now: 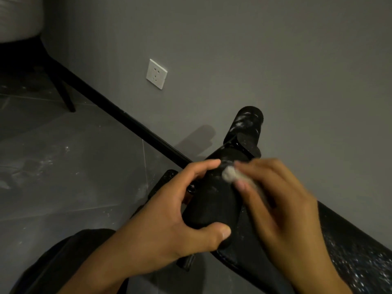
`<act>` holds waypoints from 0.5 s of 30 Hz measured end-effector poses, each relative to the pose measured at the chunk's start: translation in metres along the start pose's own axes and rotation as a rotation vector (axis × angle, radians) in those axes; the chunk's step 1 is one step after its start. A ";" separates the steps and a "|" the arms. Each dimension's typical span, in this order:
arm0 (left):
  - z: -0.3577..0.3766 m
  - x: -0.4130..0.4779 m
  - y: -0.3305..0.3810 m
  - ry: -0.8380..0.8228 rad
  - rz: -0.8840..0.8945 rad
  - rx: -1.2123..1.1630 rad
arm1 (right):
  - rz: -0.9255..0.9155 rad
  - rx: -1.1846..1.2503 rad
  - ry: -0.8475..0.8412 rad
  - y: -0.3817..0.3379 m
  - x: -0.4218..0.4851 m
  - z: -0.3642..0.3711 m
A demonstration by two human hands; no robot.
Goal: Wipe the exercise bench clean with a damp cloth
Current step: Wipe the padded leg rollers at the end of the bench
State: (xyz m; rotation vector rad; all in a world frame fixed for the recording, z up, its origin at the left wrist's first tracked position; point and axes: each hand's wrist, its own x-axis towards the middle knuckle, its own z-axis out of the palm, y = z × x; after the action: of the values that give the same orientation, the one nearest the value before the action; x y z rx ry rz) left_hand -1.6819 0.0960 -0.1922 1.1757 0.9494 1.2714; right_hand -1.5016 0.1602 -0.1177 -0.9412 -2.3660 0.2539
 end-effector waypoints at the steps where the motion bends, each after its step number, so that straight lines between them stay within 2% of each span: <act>1: 0.000 0.001 0.000 -0.003 -0.002 0.007 | -0.034 0.030 -0.002 -0.005 -0.010 -0.001; 4: -0.005 0.003 -0.003 -0.028 0.002 0.028 | -0.097 0.105 -0.017 -0.008 -0.018 -0.003; 10: -0.011 0.006 -0.005 -0.066 -0.027 -0.092 | 0.071 -0.007 0.080 0.013 0.029 0.005; 15: -0.010 0.006 -0.010 -0.133 -0.065 -0.305 | -0.063 -0.010 0.005 -0.008 0.005 0.005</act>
State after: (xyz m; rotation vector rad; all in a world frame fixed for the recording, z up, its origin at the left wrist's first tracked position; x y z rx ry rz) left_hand -1.6895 0.1035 -0.2034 0.9688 0.6639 1.2204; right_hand -1.5117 0.1579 -0.1173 -0.8693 -2.3900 0.2145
